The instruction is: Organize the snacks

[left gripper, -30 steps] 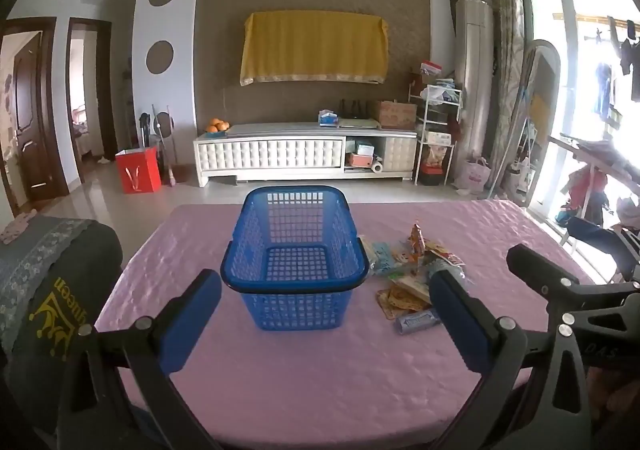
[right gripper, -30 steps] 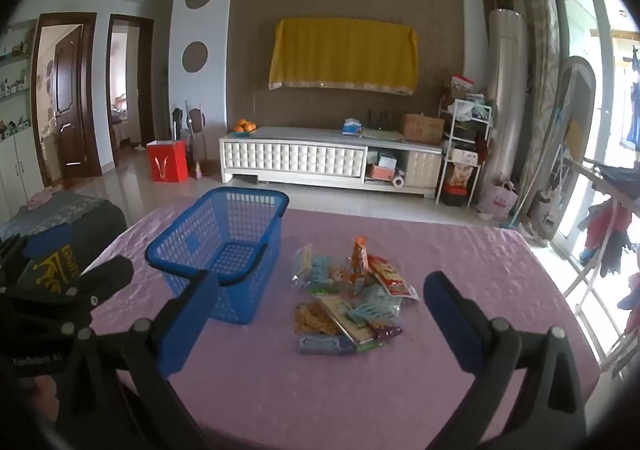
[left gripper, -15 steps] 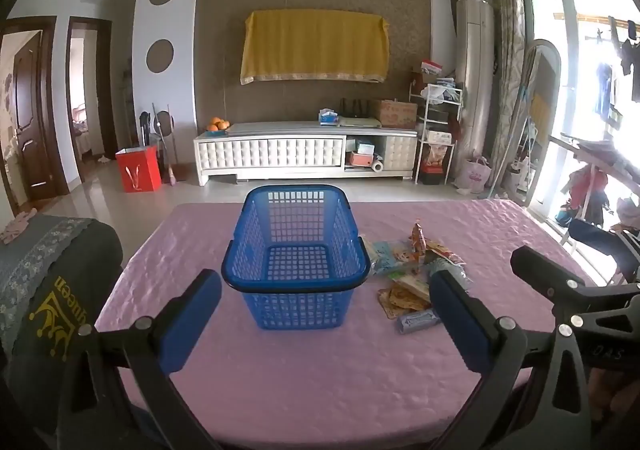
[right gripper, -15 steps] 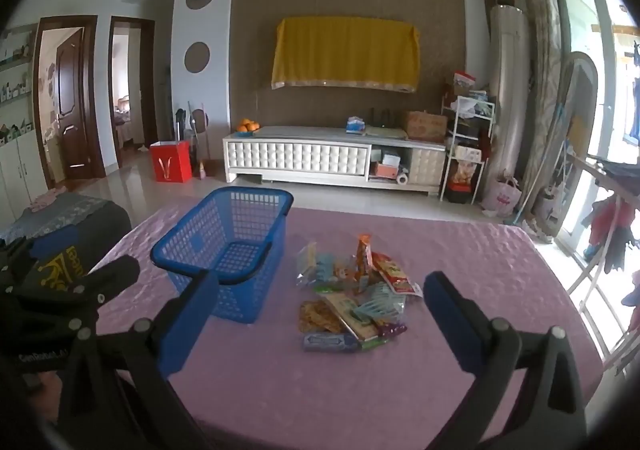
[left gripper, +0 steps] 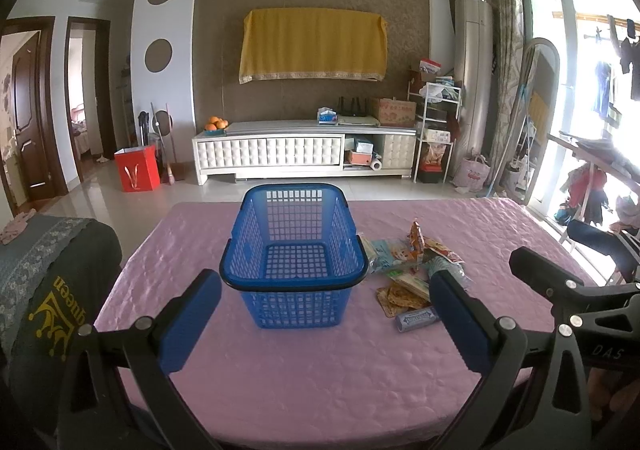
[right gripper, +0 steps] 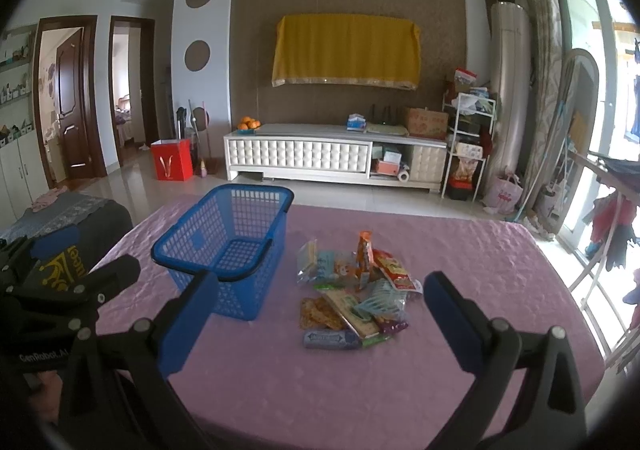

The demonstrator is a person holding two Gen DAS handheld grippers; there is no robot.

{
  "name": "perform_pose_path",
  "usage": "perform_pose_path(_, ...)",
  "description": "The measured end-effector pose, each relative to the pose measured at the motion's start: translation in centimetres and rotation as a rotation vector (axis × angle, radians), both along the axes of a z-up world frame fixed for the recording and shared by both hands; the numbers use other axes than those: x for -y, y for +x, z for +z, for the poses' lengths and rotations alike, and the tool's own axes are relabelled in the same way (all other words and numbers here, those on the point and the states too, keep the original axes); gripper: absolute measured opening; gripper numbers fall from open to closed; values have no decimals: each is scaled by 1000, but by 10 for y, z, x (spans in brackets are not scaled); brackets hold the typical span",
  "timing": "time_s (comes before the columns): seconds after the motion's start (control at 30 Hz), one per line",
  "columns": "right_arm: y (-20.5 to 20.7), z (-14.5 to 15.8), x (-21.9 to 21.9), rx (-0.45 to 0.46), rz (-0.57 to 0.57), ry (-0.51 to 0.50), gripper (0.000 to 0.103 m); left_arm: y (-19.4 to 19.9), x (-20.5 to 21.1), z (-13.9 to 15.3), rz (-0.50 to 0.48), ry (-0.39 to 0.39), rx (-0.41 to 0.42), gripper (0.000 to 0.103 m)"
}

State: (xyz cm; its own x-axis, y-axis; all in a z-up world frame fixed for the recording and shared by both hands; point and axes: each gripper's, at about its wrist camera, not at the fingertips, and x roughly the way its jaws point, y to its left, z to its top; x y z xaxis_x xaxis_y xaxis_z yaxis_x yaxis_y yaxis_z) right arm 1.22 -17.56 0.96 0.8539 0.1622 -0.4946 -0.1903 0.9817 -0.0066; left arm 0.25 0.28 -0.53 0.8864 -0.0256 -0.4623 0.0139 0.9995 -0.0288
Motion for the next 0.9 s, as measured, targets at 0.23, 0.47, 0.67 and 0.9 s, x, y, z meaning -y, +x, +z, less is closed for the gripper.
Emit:
perform_pose_path(0.23, 0, 1, 0, -4, 1, 1, 103, -3, 1, 0, 0, 4, 3, 103)
perform_pose_path(0.47, -3, -1, 3, -4, 5, 11, 103, -2, 2, 0, -1, 4, 3, 103)
perform_pose_path(0.67, -4, 0, 3, -4, 7, 16, 103, -3, 3, 0, -2, 6, 6, 103)
perform_pose_path(0.9, -4, -1, 4, -5, 7, 16, 103, -3, 3, 1, -1, 7, 6, 103)
